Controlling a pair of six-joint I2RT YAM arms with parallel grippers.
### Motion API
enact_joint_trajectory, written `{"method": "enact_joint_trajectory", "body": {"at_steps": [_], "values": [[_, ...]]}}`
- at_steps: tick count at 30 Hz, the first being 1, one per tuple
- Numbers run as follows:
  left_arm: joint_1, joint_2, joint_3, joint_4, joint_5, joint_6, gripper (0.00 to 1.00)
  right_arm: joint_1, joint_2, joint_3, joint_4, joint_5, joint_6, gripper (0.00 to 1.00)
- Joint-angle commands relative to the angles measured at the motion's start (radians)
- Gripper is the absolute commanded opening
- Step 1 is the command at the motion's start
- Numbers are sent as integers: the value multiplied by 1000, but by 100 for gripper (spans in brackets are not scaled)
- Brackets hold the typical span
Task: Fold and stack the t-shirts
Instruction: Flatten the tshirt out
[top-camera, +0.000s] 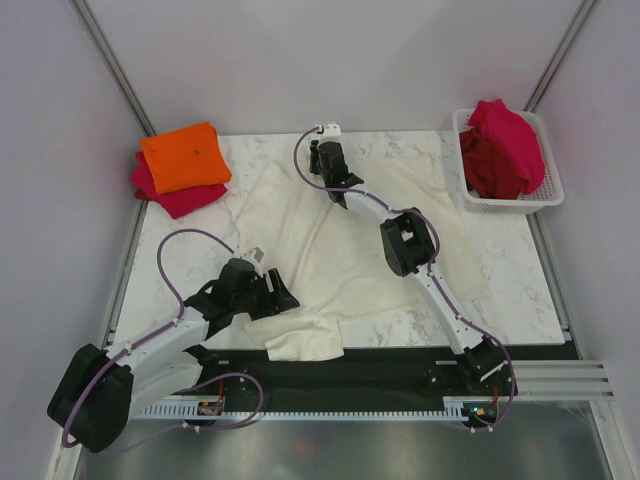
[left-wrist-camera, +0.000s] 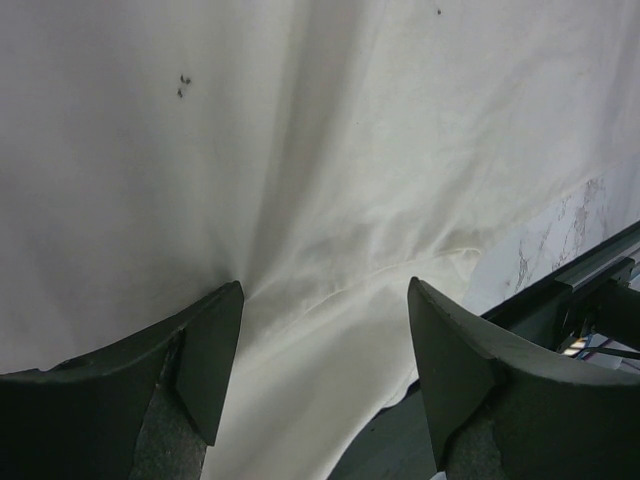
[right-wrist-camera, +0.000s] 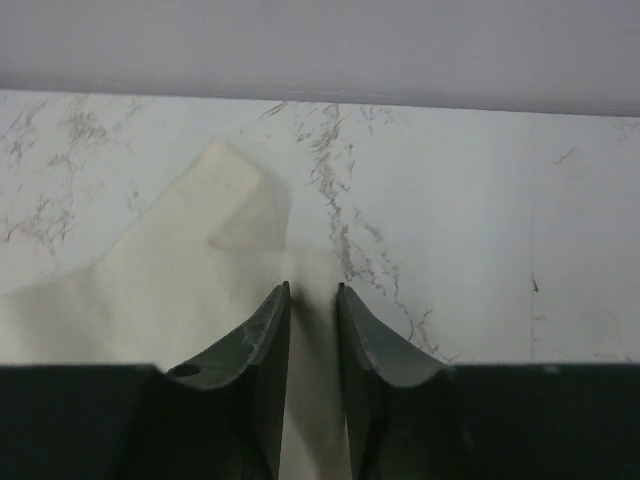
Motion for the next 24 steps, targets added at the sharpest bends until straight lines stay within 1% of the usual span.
{"method": "enact_joint_trajectory", "body": {"at_steps": [1,2,4,6,7,9,10,11,12,13,14,15,16,17,19,20,21,22,23,24], "values": [[-6,21,-29,-106,-1,-15,75,-32,-73,0,85,134,7,39],[-6,27,-24,-109,-3,-15,75,-33,-73,1,86,143,-5,41],[-6,30,-18,-112,-1,-12,75,-35,-77,-2,86,212,-10,46],[-8,23,-17,-120,0,-15,75,-41,-77,-2,98,258,-10,40],[-8,18,-18,-121,2,-15,74,-50,-76,-3,105,277,-10,33],[-8,0,-23,-133,0,-20,74,-64,-73,-5,118,295,7,24],[-8,-8,-23,-138,-1,-21,74,-79,-73,-7,118,289,19,14],[-8,-10,-23,-146,-7,-21,74,-87,-73,-8,118,280,33,18],[-8,-16,-20,-149,-9,-21,74,-95,-70,-10,111,262,50,30],[-8,-14,-14,-155,-11,-21,74,-107,-73,-10,109,208,60,75],[-8,-13,-9,-160,-14,-18,74,-112,-80,-10,106,193,65,92],[-8,-10,-4,-164,-14,-15,74,-113,-91,-14,105,183,64,98],[-8,-7,12,-173,-17,-12,75,-112,-108,-40,108,162,48,98],[-9,-5,22,-178,-20,-8,74,-110,-170,-69,124,154,42,98],[-9,-5,64,-195,-40,2,75,-106,-272,-241,164,146,27,98],[-8,-5,86,-207,-53,12,76,-102,-403,-326,231,142,24,98],[-8,0,141,-215,-76,23,77,-101,-472,-503,264,143,31,98],[-8,4,173,-232,-87,37,81,-102,-540,-590,292,145,40,98],[-3,15,207,-238,-99,66,83,-102,-668,-667,330,140,48,98],[0,26,242,-244,-106,84,86,-99,-726,-798,333,131,53,98]]}}
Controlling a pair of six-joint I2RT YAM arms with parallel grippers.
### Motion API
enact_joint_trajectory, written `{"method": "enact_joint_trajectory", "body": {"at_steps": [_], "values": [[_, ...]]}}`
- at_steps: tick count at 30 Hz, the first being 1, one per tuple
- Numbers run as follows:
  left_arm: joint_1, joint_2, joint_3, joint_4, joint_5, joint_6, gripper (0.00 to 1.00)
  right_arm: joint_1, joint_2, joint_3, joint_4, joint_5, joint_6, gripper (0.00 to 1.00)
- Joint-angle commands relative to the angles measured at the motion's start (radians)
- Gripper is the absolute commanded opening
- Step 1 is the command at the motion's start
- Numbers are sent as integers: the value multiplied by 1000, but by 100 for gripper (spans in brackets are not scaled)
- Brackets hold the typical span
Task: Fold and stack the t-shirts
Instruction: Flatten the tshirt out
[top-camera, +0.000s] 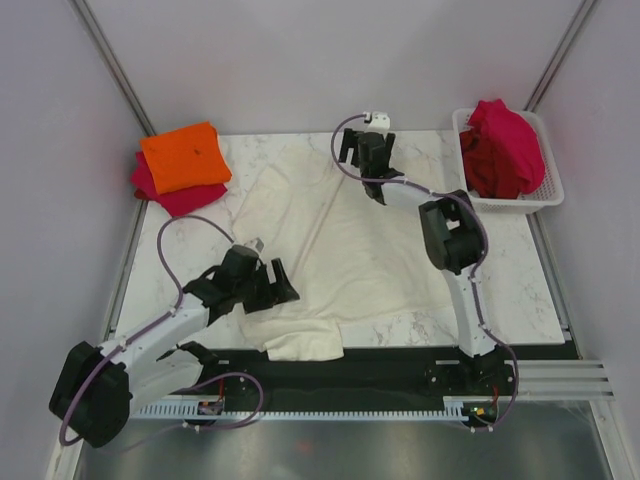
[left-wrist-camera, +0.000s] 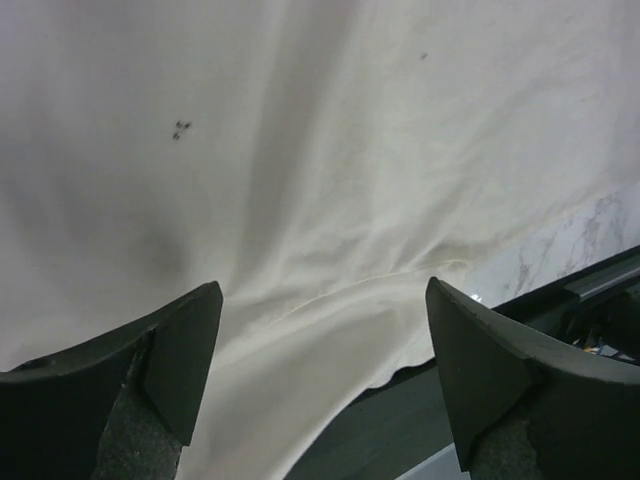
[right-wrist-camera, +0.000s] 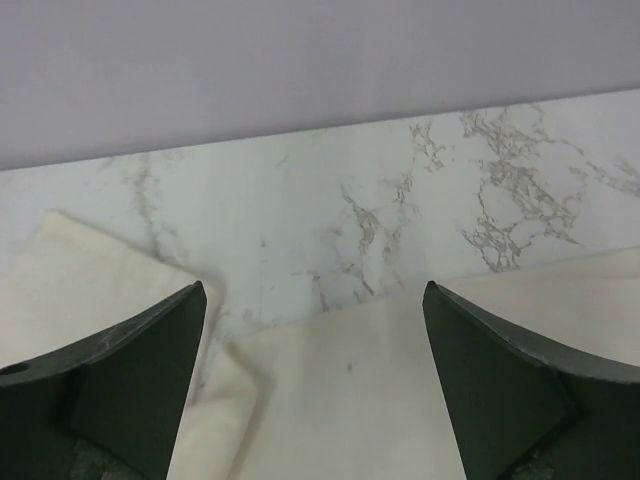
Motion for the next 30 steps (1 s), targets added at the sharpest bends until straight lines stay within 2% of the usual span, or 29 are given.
{"method": "enact_joint_trajectory", "body": {"at_steps": [1,2,5,7,8,11,13,15,16,19,24,30], "values": [[11,53,202,-61,-66,90,92,21,-353,-235,172,-34,23,98],[28,74,244,-66,-69,128,94,19,-451,-284,132,-46,24,98],[63,169,411,-87,-81,191,98,21,-611,-474,33,-27,24,98],[83,231,530,-84,-101,208,100,18,-670,-525,-33,10,35,98],[108,314,573,-81,-112,228,100,12,-708,-543,-99,21,49,98],[166,465,747,-79,-84,257,99,-37,-722,-594,-182,-60,79,98],[180,624,875,-67,-52,280,99,-89,-684,-558,-239,-205,89,98],[196,784,969,-70,-27,331,99,-114,-590,-469,-319,-276,92,94],[203,832,1059,-75,-8,344,99,-131,-558,-435,-342,-322,89,93],[270,990,1204,-87,17,345,99,-156,-413,-308,-434,-378,78,87],[326,1194,1409,-125,92,340,99,-186,-288,-165,-466,-389,101,84],[344,1419,1675,-274,97,385,99,-232,-112,-28,-524,-346,133,85]]}}
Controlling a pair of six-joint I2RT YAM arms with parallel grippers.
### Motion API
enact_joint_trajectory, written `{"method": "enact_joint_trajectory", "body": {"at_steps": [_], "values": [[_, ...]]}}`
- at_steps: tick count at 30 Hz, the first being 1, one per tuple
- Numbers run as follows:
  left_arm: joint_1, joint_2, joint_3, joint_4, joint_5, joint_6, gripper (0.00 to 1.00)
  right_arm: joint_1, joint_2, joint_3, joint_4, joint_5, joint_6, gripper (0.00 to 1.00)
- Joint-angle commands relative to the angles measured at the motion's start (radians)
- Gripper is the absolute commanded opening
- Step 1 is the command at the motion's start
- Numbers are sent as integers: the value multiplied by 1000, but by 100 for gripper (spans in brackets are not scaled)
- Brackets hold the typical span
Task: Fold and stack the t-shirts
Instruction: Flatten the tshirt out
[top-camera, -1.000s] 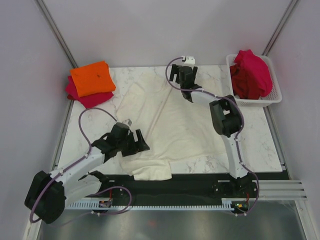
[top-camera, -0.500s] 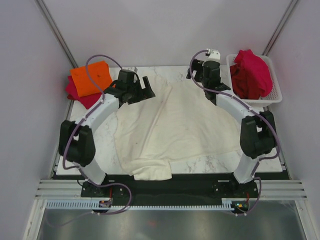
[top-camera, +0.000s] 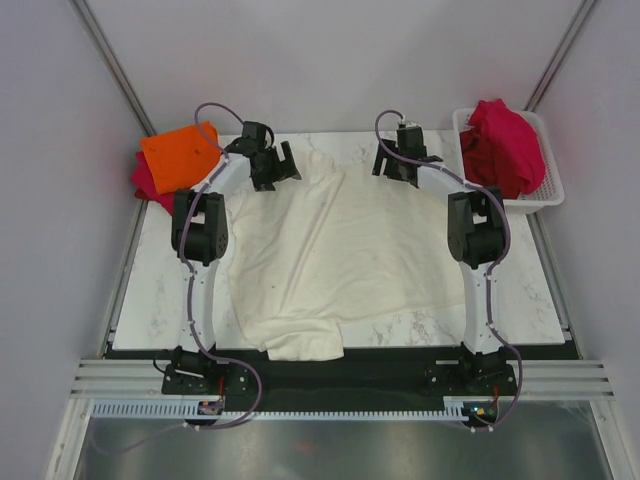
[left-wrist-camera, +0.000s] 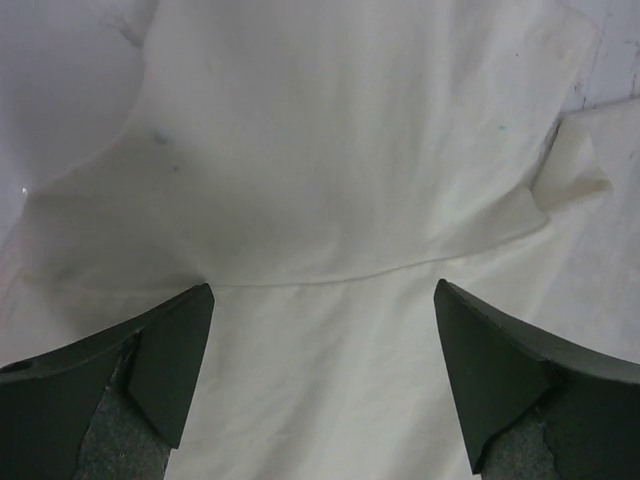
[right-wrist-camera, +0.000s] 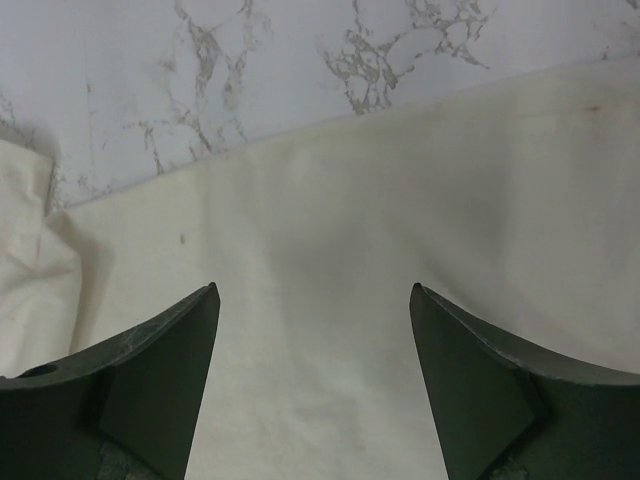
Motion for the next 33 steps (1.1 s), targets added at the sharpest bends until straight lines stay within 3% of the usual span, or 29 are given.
{"method": "enact_joint_trajectory", "body": {"at_steps": [1,5,12,16,22,25,28,33], "values": [[4,76,169,-111,49,66,99,-45,120,114,-67,13,52,86],[32,236,382,-212,81,78,100,-110,259,279,-159,7,139,86],[81,414,712,-198,116,73,100,-179,319,355,-182,24,201,88],[102,419,709,-87,133,73,100,-187,311,338,-203,26,245,88],[148,400,720,63,118,70,100,-145,231,182,-171,-34,284,93],[173,368,715,77,148,46,100,-98,213,220,-179,-21,245,98],[147,230,640,77,162,85,100,-67,169,298,-211,50,173,98],[87,-135,357,73,112,106,100,-27,11,373,-266,163,71,98]]}}
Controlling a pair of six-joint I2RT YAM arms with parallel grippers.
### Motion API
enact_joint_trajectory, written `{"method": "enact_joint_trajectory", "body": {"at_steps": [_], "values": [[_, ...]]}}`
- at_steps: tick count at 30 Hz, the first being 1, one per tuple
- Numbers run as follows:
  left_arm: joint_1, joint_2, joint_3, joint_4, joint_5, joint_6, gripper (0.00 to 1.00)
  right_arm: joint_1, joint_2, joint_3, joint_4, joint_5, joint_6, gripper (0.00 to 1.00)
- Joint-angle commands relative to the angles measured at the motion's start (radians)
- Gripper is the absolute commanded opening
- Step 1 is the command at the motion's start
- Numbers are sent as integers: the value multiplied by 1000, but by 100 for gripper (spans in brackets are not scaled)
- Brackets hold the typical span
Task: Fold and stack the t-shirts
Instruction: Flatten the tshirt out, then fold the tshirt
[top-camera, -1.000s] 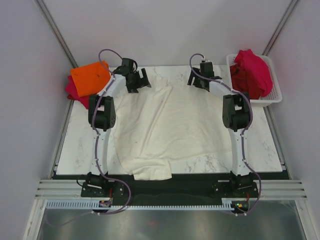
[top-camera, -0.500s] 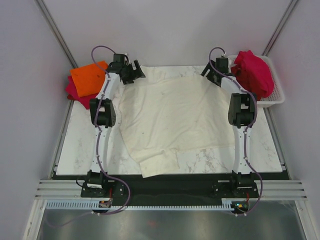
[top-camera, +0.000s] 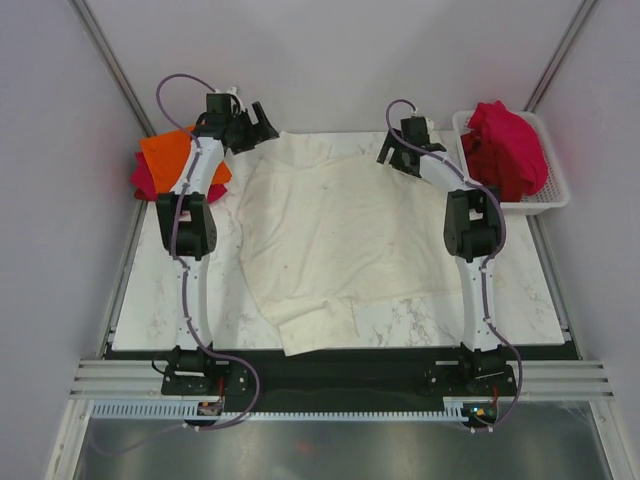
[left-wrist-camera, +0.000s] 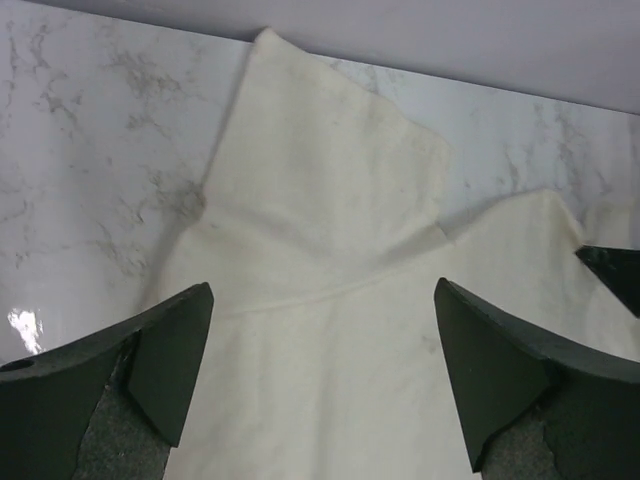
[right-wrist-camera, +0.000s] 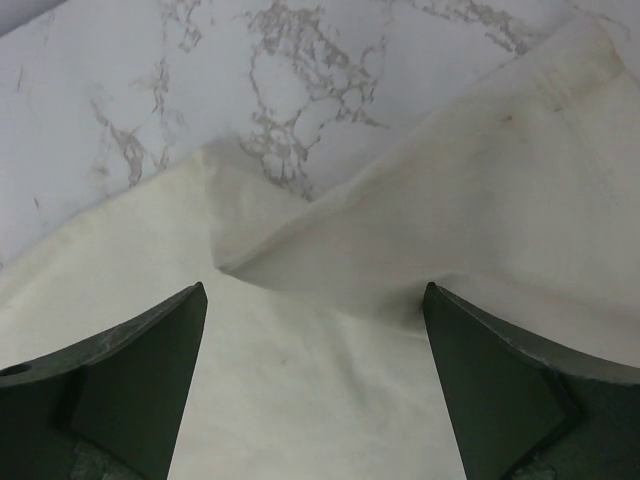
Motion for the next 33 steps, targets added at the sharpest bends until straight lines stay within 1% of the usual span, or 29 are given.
{"method": "enact_joint_trajectory", "body": {"at_steps": [1,2,3,4,5,6,7,8,9,10,11,12,13,14,15,16,17,18,19,20,21,23,29,30,33], "values": [[-77,-377,-130,57,-13,53,100,34,-181,86,-132,134,-91,98],[-85,-430,-237,54,-27,46,100,37,-210,82,-151,163,-101,98],[-95,-549,-299,45,-51,15,100,43,-272,73,-192,193,-108,98],[-100,-608,-362,42,-53,4,100,45,-306,41,-214,222,-105,98],[-105,-665,-499,34,-62,-10,100,45,-345,10,-226,255,-101,98],[-120,-795,-575,20,-76,-38,100,45,-430,-28,-242,269,-89,98],[-134,-852,-656,13,-85,-42,100,45,-476,-121,-242,285,-78,98],[-151,-921,-815,6,-93,-45,100,45,-523,-173,-240,290,-72,98],[-190,-981,-900,0,-108,-60,100,46,-614,-223,-237,291,-67,98],[-215,-1100,-986,-6,-116,-71,100,46,-659,-322,-237,290,-53,98],[-244,-1153,-1152,-9,-119,-98,100,46,-745,-373,-237,274,-47,98],[-307,-1202,-1232,-10,-128,-121,100,45,-786,-426,-229,265,-39,98],[-336,-1259,-1308,-13,-133,-149,100,46,-828,-534,-220,254,-24,98],[-365,-1347,-1449,-14,-138,-178,100,46,-871,-588,-207,233,-15,98],[-394,-1394,-1514,-15,-139,-245,100,46,-953,-642,-176,193,-7,98],[-446,-1434,-1575,-15,-141,-281,100,46,-989,-737,-165,175,1,98],[-470,-1504,-1679,-15,-141,-281,100,49,-1024,-777,-157,161,16,98],[-517,-1532,-1720,-15,-141,-281,100,52,-1084,-811,-150,133,19,98],[-539,-1557,-1781,-15,-141,-281,100,54,-1109,-864,-148,124,24,98],[-557,-1604,-1806,-15,-141,-281,100,59,-1132,-885,-151,116,22,98],[-597,-1621,-1829,-15,-141,-281,100,62,-1171,-918,-154,104,21,98],[-628,-1649,-1875,-15,-141,-281,100,69,-1227,-944,-173,96,17,98],[-835,-1643,-1943,-15,-141,-281,100,71,-1330,-1000,-229,89,-12,98],[-847,-1629,-1947,-62,-248,-668,94,71,-1337,-1007,-232,90,-15,98],[-878,-1598,-1959,-66,-247,-701,91,72,-1351,-1006,-251,87,-24,98]]}}
